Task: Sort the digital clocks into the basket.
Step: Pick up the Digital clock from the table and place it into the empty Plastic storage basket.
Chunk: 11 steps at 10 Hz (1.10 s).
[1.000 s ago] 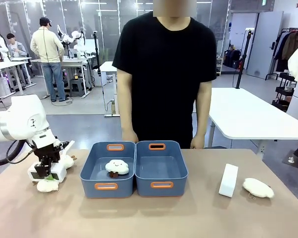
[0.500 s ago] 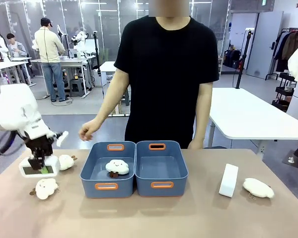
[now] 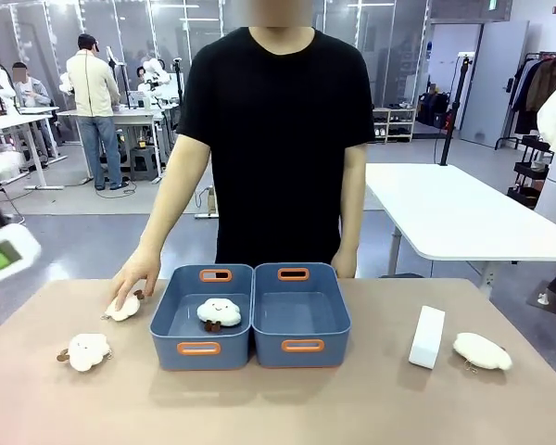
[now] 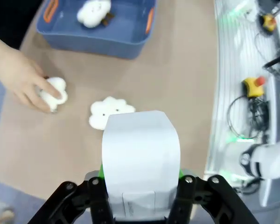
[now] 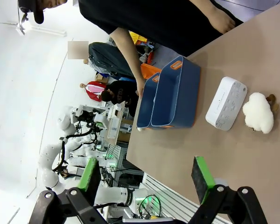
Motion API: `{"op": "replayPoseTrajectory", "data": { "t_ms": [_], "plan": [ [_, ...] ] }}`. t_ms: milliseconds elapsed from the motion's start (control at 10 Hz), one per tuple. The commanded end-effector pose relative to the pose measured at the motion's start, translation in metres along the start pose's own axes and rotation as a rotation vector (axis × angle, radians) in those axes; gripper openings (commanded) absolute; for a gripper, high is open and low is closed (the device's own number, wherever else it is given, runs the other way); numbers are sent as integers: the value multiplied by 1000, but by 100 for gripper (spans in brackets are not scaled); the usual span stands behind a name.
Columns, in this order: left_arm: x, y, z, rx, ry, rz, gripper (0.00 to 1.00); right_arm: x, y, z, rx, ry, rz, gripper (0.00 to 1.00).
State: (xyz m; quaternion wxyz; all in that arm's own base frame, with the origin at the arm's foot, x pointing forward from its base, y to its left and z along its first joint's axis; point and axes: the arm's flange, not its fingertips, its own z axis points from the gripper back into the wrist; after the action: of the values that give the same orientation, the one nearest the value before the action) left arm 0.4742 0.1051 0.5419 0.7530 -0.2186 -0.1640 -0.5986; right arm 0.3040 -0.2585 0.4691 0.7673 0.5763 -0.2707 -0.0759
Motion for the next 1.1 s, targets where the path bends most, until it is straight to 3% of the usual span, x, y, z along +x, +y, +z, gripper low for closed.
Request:
{"op": "replayPoseTrajectory", "data": {
  "t_ms": [0,200,300,400,600,1000],
  "plan": [
    [-69,-13,40,-22,-279,25,0,1,2,1,10,1,9,100],
    [-137,-66,81,85,-453,63,0,1,2,1,10,1,9,100],
    [-165,-88,90,135,-586,96,0,1,2,1,10,1,9,100],
    [-182,-101,88,166,-645,119,0,1,2,1,10,1,9,100],
    [-193,-96,79,172,-660,177,0,1,2,1,10,1,9,100],
    [-173,-100,79,158,-610,144,0,1,2,1,10,1,9,100]
  ]
}}
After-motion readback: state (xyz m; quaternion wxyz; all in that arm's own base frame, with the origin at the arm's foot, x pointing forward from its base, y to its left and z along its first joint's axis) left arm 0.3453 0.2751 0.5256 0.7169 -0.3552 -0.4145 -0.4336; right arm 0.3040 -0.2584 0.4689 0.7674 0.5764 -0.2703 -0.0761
